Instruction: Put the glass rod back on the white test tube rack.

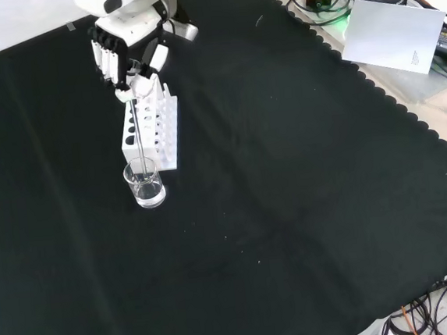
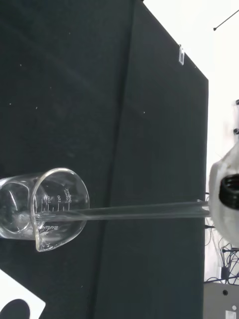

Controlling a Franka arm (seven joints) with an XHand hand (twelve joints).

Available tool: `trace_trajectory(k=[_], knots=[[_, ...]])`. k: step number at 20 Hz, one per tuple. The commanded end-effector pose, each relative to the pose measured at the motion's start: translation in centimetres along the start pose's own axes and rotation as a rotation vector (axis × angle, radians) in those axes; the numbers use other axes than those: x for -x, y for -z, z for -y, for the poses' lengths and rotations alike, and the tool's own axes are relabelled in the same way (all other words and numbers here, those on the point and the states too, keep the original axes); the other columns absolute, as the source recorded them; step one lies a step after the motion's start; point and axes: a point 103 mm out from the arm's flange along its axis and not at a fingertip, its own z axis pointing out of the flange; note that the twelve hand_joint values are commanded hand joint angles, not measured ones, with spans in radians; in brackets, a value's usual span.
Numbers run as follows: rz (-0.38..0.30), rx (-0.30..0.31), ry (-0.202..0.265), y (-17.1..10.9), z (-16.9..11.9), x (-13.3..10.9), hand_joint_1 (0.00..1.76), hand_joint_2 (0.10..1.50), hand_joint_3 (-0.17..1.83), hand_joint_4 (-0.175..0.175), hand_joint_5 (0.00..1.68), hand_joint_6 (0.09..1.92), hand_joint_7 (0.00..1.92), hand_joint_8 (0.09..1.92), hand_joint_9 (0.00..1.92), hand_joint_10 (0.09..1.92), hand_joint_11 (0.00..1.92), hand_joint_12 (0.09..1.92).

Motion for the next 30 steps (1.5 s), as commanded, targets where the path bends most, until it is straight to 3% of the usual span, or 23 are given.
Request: trace_trajectory(k=[1, 8, 12, 30], knots=[[0.006, 0.022, 0.016, 0.5, 0.5, -0.9, 1.30, 1.00, 0.10, -0.175, 1.22, 0.29, 1.16, 1.04, 1.76, 0.69, 1.35, 0.86], [-0.017, 0.039, 0.018, 2.5, 1.5, -0.8, 1.30, 1.00, 0.09, -0.175, 1.22, 0.29, 1.16, 1.05, 1.76, 0.69, 1.35, 0.86], [0.005, 0.056, 0.012, 4.5, 2.4, -0.2, 1.30, 1.00, 0.09, -0.175, 1.22, 0.29, 1.16, 1.05, 1.76, 0.69, 1.35, 0.86], [0.020, 0.131, -0.168, 9.9, 10.7, 8.0, 1.30, 1.00, 0.08, -0.175, 1.22, 0.29, 1.16, 1.05, 1.76, 0.69, 1.36, 0.86]])
